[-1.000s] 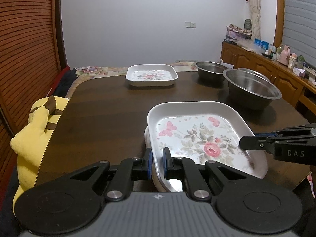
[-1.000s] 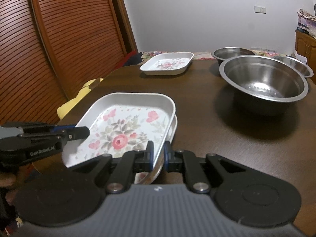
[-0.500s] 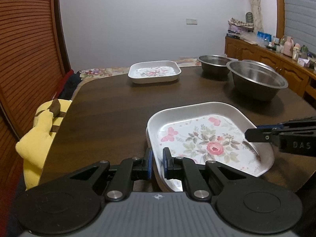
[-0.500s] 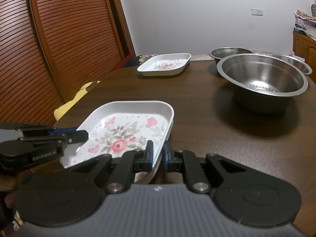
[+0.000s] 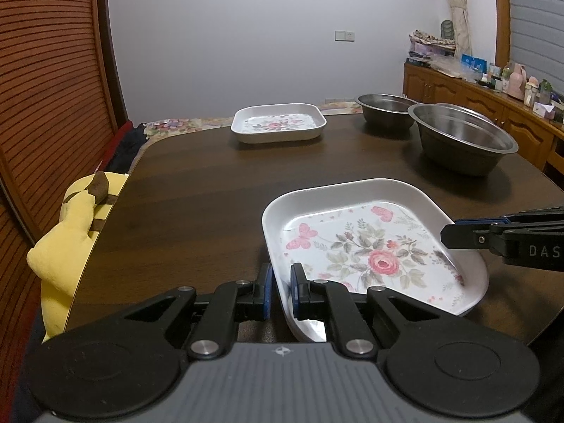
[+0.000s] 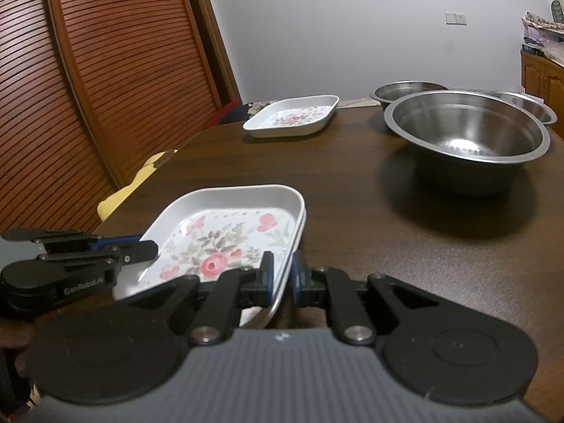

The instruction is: Organize plates and bowls

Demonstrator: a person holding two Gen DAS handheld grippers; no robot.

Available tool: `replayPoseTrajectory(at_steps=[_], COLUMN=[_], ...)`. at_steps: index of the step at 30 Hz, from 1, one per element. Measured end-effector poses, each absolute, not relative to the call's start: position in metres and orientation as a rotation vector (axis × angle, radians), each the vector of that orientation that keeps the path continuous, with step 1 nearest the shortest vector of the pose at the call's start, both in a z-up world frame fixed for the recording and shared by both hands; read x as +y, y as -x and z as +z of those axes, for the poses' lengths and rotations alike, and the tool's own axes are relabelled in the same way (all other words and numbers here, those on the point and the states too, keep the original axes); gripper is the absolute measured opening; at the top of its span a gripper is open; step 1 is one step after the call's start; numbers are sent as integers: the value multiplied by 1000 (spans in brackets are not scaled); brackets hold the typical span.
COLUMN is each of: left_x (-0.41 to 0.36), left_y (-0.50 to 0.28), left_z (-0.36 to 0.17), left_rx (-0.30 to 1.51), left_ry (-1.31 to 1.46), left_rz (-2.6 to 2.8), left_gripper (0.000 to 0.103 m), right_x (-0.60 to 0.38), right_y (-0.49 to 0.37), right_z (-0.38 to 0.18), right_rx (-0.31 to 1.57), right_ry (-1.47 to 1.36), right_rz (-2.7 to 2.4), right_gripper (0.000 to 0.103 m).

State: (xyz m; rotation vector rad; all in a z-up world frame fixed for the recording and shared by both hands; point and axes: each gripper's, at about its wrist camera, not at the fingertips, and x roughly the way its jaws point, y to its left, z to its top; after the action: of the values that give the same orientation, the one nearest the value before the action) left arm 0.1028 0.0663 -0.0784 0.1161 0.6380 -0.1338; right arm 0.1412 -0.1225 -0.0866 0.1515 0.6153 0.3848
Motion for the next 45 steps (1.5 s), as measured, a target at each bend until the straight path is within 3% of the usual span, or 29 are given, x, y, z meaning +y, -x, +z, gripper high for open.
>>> replayPoseTrajectory(at_steps=[19,45], left_x=[72,84], left_y=[-101,-161], left_z=[-62,17], left_rx=[614,517], left_ry=[-93,-106], left_rz=[-145,-158], left_gripper=[12,14], right_x=[-124,-135], right_y=[-141,-179], right_z=[-73,9], right_rx=[587,473], right_ry=[-139,-74], right_rz=[380,401], right_gripper=[13,13])
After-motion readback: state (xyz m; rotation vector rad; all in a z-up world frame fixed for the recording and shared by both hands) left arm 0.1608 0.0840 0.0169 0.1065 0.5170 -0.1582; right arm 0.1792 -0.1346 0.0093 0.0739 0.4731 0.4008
